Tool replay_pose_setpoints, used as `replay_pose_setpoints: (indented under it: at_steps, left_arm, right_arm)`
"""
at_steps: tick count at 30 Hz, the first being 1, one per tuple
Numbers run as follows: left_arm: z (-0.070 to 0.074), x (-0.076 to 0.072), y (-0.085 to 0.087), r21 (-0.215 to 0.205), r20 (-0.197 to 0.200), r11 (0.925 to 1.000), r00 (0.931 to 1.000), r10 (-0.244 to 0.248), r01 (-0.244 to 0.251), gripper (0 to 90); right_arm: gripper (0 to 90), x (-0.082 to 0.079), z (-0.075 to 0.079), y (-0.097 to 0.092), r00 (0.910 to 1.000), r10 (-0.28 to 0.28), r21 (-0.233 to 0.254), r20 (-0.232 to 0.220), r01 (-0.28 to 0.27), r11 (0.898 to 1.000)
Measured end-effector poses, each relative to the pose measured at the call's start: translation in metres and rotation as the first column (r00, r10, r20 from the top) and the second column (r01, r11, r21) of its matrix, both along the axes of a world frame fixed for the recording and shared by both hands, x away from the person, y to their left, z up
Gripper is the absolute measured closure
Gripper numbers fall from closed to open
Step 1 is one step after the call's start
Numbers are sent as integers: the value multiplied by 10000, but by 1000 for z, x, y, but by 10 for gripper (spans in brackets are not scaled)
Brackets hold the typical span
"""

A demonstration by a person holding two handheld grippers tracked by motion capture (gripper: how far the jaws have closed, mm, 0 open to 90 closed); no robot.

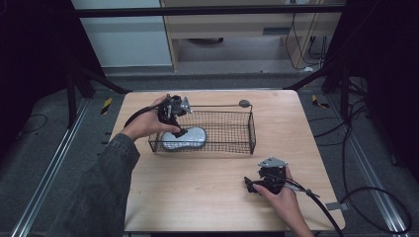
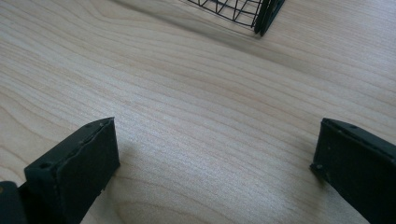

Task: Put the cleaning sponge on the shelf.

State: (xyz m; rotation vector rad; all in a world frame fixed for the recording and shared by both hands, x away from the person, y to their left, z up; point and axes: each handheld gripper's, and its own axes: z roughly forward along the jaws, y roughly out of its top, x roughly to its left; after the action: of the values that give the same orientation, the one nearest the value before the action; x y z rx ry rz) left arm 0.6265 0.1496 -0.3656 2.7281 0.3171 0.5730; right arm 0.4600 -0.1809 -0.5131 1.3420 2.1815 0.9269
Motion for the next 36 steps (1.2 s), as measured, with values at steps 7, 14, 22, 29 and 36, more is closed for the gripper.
replay_pose_setpoints:
  at_steps: [7, 14, 22, 29, 36]
  left_arm:
    - [4, -7, 0, -385, 90, 9992, 9999, 63, -60, 63]
    - [7, -13, 2, -559, 178, 9979, 9993, 336, -326, 63]
    - [7, -22, 5, -1038, 148, 9931, 9983, 570, -552, 52]
    - [7, -33, 5, -1452, 193, 9853, 9954, 937, -900, 50]
    - [8, -45, 4, -1732, 238, 9776, 9918, 1256, -1197, 51]
  right_arm:
    - [4, 0, 0, 0, 10000, -11, 3, -1, 11, 10000]
    - [4, 0, 0, 0, 10000, -11, 3, -5, 11, 10000]
    - [4, 0, 0, 0, 10000, -8, -23, 5, 8, 10000]
    - [4, 0, 0, 0, 10000, -3, -25, 8, 3, 10000]
    - [4, 0, 0, 0, 10000, -26, 0, 7, 26, 10000]
